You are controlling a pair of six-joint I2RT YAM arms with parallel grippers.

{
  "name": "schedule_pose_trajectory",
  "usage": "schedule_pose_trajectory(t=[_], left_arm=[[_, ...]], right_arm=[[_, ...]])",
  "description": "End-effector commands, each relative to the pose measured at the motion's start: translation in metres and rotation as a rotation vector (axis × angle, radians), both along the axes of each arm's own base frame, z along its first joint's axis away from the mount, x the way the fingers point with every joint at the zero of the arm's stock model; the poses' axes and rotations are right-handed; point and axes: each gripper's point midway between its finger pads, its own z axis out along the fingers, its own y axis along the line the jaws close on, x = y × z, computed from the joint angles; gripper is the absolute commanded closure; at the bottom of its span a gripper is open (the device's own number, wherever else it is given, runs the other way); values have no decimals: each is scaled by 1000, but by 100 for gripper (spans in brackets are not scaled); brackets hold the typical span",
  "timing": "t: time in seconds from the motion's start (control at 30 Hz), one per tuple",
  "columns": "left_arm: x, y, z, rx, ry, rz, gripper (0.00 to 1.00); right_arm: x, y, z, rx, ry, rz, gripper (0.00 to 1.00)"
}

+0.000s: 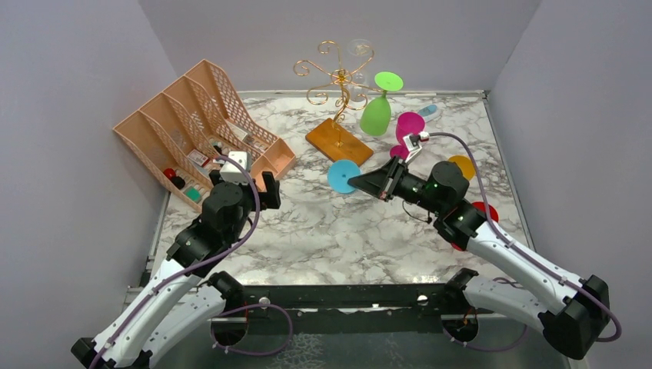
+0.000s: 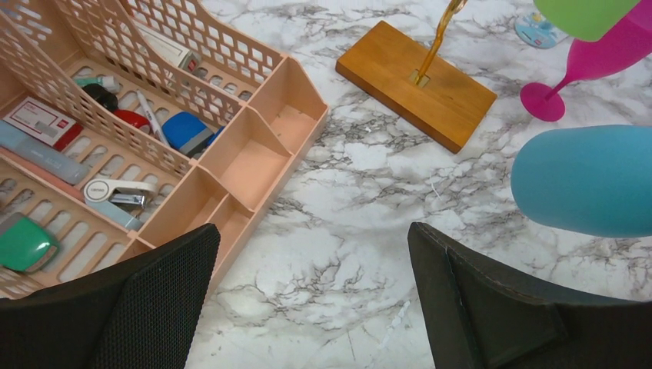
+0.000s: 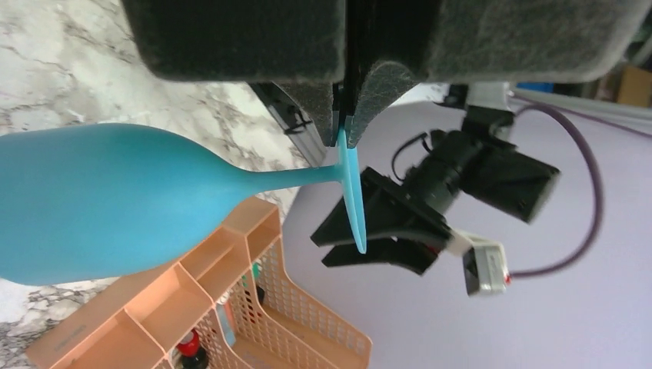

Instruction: Place the wine glass upside down on the wine glass rack

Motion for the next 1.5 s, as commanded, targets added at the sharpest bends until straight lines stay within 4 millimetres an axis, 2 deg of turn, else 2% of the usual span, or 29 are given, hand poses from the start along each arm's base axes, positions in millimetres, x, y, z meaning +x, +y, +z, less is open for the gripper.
schedule_pose_trajectory(t=[0.0, 0.13, 0.3, 0.43, 0.6, 0.87, 1.17, 1.33, 1.47], left_arm=[[5, 7, 15, -3, -75, 37, 1], [6, 8, 13, 17, -71, 44, 1], [6, 5, 13, 11, -70, 29, 1], [4, 7, 15, 7, -78, 31, 1], [2, 9, 17, 4, -87, 33, 1], [1, 11, 18, 3, -94, 34, 1], [1, 11, 17, 12, -93, 32, 1], [1, 12, 18, 15, -97, 33, 1], [0, 15, 20, 14, -106, 41, 1]], right_arm=[[21, -6, 35, 138, 132, -135, 99], [43, -18, 42, 157, 262, -289, 99], [68, -38, 53, 168, 307, -477, 99], [83, -47, 65, 213, 316, -561, 99], [105, -48, 75, 241, 345, -609, 99], [135, -67, 81, 317, 372, -764, 99], [158, -76, 93, 399, 374, -813, 99], [168, -81, 89, 427, 355, -838, 99], [176, -76, 87, 426, 358, -804, 99]])
